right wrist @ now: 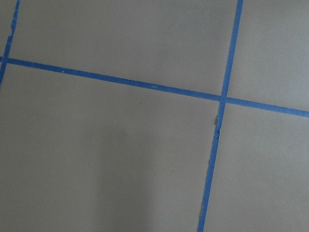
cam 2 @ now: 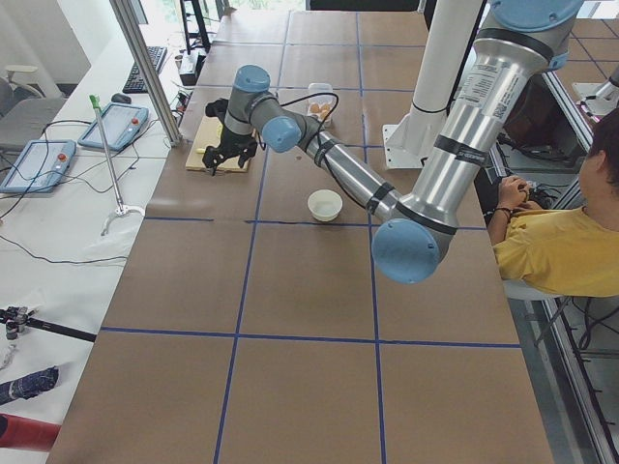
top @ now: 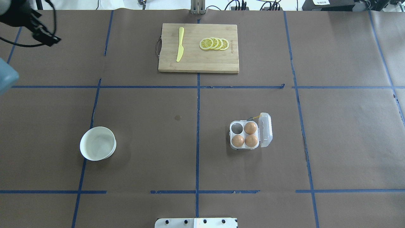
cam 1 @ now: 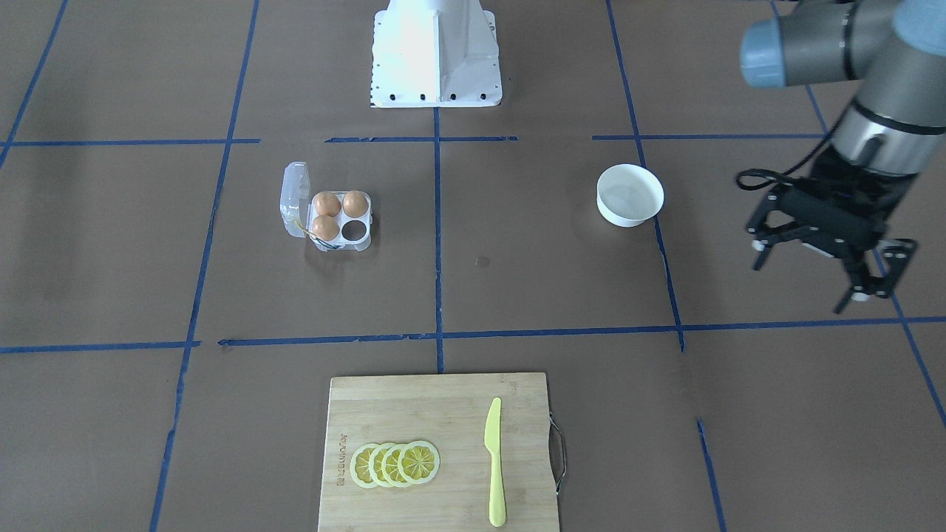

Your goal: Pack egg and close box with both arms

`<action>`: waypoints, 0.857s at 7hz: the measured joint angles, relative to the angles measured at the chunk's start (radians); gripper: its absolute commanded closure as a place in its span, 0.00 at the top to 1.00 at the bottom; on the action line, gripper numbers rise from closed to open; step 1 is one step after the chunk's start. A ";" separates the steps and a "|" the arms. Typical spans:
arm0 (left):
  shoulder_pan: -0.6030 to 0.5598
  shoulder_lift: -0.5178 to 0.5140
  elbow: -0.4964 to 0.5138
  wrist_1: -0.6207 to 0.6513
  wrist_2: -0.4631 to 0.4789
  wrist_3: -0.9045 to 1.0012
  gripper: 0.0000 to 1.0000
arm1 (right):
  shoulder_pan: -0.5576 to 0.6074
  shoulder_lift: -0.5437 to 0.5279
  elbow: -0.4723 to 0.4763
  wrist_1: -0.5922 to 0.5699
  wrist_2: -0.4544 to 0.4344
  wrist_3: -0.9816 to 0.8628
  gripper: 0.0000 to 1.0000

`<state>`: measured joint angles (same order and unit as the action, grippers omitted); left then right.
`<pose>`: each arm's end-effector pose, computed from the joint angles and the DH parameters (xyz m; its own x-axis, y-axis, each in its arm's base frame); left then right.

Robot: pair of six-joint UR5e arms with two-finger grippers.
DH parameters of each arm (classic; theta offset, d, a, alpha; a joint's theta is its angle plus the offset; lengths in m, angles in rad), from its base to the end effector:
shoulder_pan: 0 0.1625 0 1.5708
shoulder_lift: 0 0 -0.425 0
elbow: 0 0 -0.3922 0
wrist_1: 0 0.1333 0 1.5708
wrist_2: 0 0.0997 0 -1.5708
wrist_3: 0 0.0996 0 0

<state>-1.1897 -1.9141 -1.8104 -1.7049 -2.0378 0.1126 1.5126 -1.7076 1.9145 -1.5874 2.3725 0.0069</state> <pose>0.1426 -0.5936 0.3483 0.6828 0.6815 -0.2634 -0.3594 0.6271 0.6911 0.0362 -0.4397 0.5521 0.6868 -0.1694 0.7069 0.0524 0.9815 0.1843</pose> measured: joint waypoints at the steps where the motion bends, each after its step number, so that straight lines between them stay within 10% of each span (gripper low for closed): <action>1: -0.108 0.061 0.046 0.006 -0.053 0.021 1.00 | 0.000 0.003 0.003 0.001 0.004 0.019 1.00; 6: -0.309 0.229 0.236 0.116 -0.165 0.064 1.00 | -0.005 0.006 0.009 0.021 0.076 0.055 0.91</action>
<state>-1.4984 -1.6852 -1.5746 -1.5891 -2.2032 0.1765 1.5072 -1.7012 1.9240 -1.5668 2.4486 0.0624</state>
